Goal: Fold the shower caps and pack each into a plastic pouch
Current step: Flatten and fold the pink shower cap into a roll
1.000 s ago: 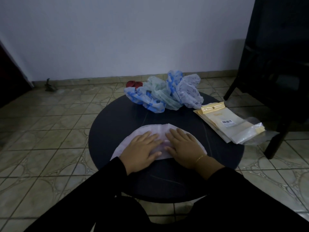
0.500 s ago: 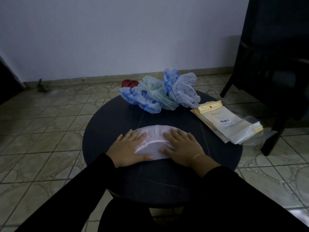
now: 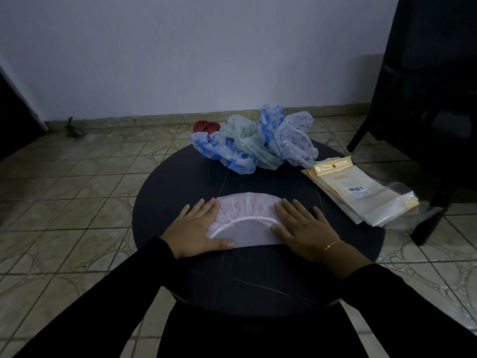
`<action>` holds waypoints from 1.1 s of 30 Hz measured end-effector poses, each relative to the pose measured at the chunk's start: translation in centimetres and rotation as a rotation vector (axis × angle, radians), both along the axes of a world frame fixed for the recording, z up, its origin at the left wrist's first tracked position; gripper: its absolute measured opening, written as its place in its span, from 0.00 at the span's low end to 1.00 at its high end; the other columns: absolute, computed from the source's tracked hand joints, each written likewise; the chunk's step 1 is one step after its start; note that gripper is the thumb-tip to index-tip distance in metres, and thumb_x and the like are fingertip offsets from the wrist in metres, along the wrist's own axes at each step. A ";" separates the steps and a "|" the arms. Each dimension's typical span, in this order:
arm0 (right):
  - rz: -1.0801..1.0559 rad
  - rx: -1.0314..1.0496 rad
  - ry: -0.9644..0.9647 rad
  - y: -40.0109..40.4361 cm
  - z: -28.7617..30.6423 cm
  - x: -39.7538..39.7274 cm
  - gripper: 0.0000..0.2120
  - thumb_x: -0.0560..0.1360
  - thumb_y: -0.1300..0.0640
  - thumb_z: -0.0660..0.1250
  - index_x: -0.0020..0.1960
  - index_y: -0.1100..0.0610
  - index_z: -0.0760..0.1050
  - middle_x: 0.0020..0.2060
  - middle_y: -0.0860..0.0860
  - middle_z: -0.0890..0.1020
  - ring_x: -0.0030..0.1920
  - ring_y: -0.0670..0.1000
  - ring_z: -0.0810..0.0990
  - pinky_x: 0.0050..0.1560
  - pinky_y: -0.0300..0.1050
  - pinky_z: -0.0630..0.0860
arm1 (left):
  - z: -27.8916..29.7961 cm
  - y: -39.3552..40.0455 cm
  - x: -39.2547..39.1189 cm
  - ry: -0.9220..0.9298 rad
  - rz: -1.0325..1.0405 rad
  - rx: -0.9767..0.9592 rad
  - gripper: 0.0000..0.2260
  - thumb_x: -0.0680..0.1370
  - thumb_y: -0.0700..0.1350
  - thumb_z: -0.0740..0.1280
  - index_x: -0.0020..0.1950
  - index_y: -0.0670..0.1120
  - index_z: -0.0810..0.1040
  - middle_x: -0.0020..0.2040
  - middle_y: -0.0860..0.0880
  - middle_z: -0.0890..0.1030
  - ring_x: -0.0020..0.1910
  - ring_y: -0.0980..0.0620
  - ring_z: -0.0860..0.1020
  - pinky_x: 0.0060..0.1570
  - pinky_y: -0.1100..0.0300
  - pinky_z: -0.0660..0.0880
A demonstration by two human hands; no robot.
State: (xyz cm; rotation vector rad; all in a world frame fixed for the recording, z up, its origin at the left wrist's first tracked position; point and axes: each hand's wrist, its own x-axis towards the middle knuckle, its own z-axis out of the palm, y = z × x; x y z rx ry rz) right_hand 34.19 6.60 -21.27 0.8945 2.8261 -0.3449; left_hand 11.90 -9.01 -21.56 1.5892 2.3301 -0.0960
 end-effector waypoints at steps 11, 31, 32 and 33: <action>-0.052 0.119 -0.053 1.2 1.2 -1.2 0.27 0.79 0.43 0.49 0.76 0.43 0.45 0.77 0.49 0.44 0.76 0.54 0.41 0.71 0.64 0.40 | -0.6 -0.2 -0.4 -0.090 0.159 0.082 0.24 0.79 0.56 0.50 0.76 0.58 0.55 0.77 0.57 0.53 0.76 0.51 0.47 0.73 0.43 0.42; 0.133 0.087 0.399 -4.3 1.3 0.3 0.13 0.77 0.50 0.61 0.61 0.46 0.76 0.61 0.45 0.73 0.64 0.48 0.67 0.59 0.46 0.61 | -0.6 -3.3 5.5 0.021 -0.178 0.156 0.45 0.62 0.80 0.36 0.76 0.63 0.44 0.78 0.56 0.41 0.75 0.56 0.37 0.72 0.48 0.32; 0.160 0.081 0.429 -4.6 1.1 1.2 0.11 0.76 0.51 0.64 0.57 0.46 0.79 0.56 0.44 0.75 0.59 0.48 0.70 0.55 0.45 0.63 | -0.6 -3.4 5.7 0.023 -0.165 0.162 0.45 0.62 0.80 0.37 0.76 0.62 0.44 0.78 0.56 0.41 0.75 0.55 0.37 0.72 0.48 0.33; 0.185 0.061 0.460 -5.0 1.0 2.0 0.09 0.75 0.53 0.66 0.54 0.47 0.80 0.52 0.44 0.77 0.56 0.48 0.71 0.52 0.45 0.64 | -0.6 -3.4 5.9 0.027 -0.155 0.181 0.44 0.63 0.79 0.39 0.76 0.61 0.46 0.78 0.55 0.40 0.75 0.54 0.36 0.72 0.47 0.33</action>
